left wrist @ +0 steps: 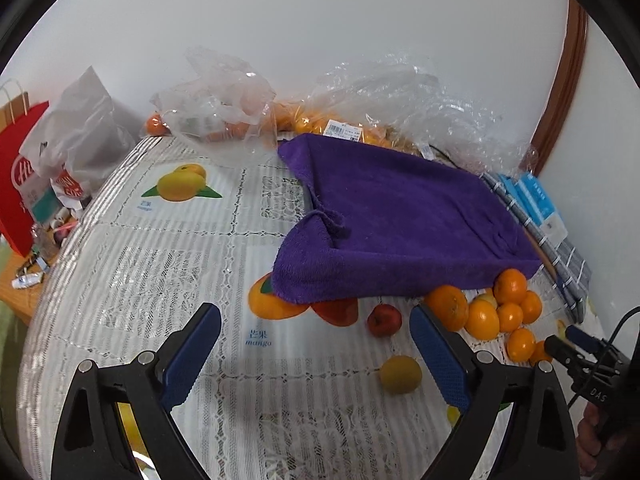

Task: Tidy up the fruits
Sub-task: 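Move the right tool to an orange while the left tool approaches the small yellow fruit, then close the right tool on the orange while the left tool grasps the yellow fruit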

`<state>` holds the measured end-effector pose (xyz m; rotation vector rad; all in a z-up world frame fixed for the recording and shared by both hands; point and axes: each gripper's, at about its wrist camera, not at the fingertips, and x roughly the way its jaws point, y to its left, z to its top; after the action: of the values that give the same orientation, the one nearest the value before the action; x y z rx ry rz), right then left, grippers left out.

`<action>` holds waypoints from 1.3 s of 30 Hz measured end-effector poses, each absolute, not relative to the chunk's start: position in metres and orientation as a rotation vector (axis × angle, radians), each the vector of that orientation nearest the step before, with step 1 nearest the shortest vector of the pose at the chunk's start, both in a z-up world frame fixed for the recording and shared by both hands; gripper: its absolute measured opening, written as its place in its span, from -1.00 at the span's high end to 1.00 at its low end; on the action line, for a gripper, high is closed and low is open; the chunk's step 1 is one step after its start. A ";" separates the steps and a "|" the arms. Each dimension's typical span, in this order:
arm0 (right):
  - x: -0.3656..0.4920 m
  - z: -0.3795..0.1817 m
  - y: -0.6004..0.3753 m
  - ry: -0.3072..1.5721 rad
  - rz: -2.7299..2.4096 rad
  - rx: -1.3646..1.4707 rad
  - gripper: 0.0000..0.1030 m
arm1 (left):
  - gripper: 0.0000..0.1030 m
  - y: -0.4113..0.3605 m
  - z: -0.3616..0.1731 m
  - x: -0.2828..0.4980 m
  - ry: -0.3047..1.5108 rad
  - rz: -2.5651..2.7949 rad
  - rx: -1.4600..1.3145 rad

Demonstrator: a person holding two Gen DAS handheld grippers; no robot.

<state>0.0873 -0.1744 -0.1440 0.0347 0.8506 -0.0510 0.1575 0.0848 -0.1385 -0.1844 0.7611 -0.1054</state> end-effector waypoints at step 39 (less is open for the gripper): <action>0.091 -0.165 -0.154 0.904 0.030 -0.022 0.26 | -0.07 0.041 -0.167 0.156 0.883 -0.330 -0.066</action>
<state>0.0913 -0.1536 -0.1654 -0.0223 0.9038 0.0297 0.1558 0.0406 -0.1675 -0.0657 0.8833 -0.3301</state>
